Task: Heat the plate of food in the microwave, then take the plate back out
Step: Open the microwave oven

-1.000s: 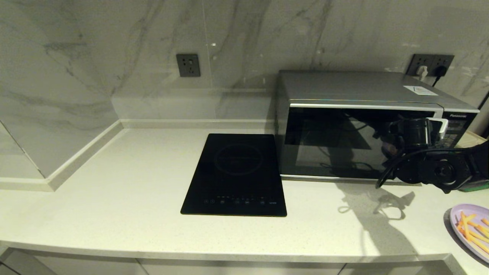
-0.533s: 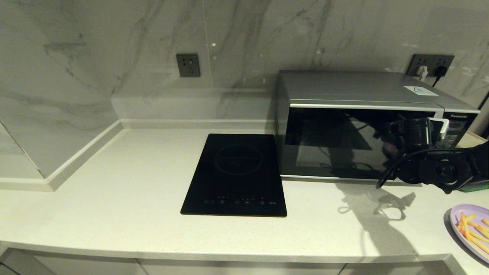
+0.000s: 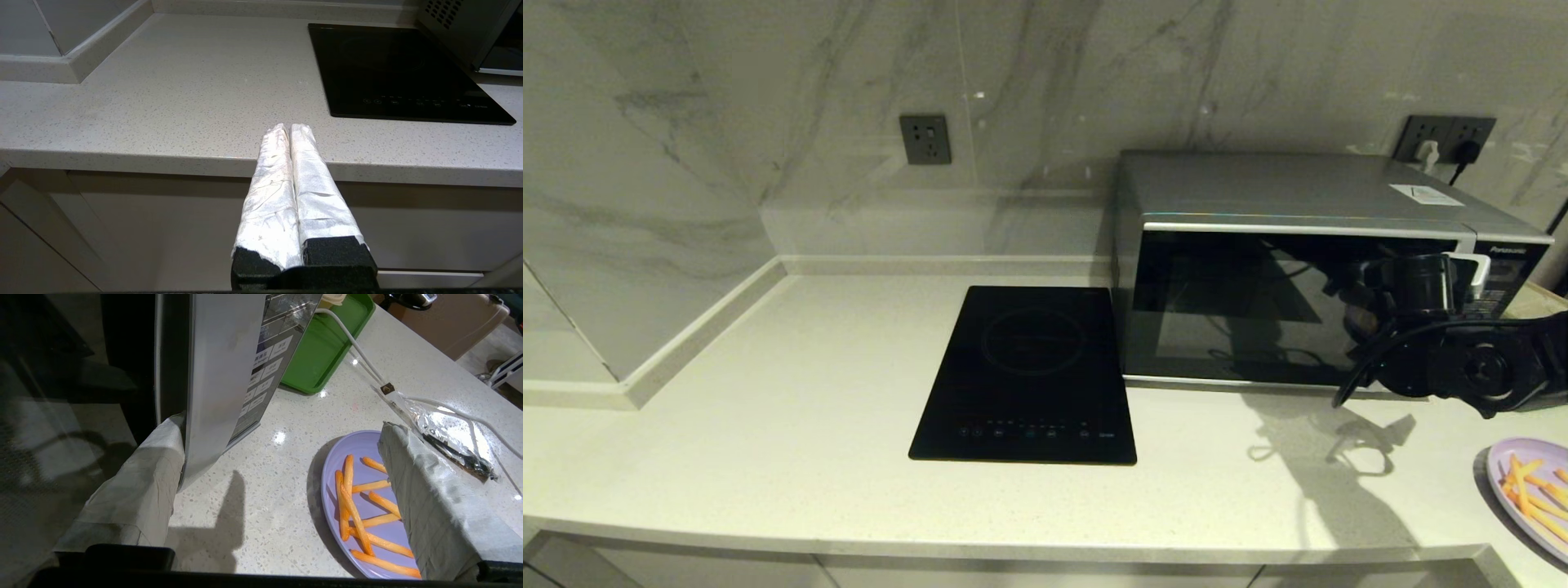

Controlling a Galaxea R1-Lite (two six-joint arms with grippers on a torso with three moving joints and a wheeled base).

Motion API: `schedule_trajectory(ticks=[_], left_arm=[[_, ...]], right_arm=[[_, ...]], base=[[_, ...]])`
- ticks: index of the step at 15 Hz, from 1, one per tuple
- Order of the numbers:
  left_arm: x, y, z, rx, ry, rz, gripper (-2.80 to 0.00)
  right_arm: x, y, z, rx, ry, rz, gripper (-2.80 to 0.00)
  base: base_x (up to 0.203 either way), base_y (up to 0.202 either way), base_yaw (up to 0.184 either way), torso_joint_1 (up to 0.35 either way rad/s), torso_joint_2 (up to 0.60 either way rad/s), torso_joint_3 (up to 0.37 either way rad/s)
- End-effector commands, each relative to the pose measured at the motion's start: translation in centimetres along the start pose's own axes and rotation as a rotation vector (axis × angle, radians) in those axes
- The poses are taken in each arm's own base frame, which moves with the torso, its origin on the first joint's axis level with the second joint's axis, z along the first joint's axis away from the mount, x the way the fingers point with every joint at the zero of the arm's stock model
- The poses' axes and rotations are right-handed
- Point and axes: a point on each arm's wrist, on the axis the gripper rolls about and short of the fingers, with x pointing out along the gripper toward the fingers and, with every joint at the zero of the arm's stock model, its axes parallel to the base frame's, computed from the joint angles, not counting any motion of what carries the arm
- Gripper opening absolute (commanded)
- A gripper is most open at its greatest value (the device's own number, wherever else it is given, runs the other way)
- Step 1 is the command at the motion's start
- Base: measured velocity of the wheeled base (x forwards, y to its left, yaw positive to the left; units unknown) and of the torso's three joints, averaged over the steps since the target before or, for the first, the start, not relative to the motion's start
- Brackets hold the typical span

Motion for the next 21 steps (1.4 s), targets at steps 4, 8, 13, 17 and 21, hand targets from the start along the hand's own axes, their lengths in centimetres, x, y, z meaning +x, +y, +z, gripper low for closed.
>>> schedule_trajectory(ticks=[4, 8, 13, 17, 21], left_arm=[[0.0, 0.0, 0.0, -0.001, -0.001, 0.001, -2.80], [0.0, 0.0, 0.0, -0.001, -0.001, 0.001, -2.80], [0.0, 0.0, 0.0, -0.001, -0.001, 0.001, -2.80], [0.0, 0.0, 0.0, -0.001, -0.001, 0.001, -2.80], [0.0, 0.0, 0.0, -0.001, -0.001, 0.001, -2.80]], right_arm=[[-0.5, -0.7, 0.5, 0.009, -0.007, 0.009, 0.00], [-0.5, -0.7, -0.1, -0.007, 0.003, 0.009, 0.00], [-0.3, -0.7, -0.6, -0.015, 0.015, 0.016, 0.00], [-0.8, -1.4, -1.1, -0.019, 0.024, 0.017, 0.00], [-2.3, -2.7, -0.7, -0.014, 0.012, 0.039, 0.00]], base=[[0.000, 0.000, 0.000, 0.000, 0.00, 0.000], [0.000, 0.000, 0.000, 0.000, 0.00, 0.000], [0.000, 0.000, 0.000, 0.000, 0.00, 0.000], [0.000, 0.000, 0.000, 0.000, 0.00, 0.000], [0.000, 0.000, 0.000, 0.000, 0.00, 0.000]])
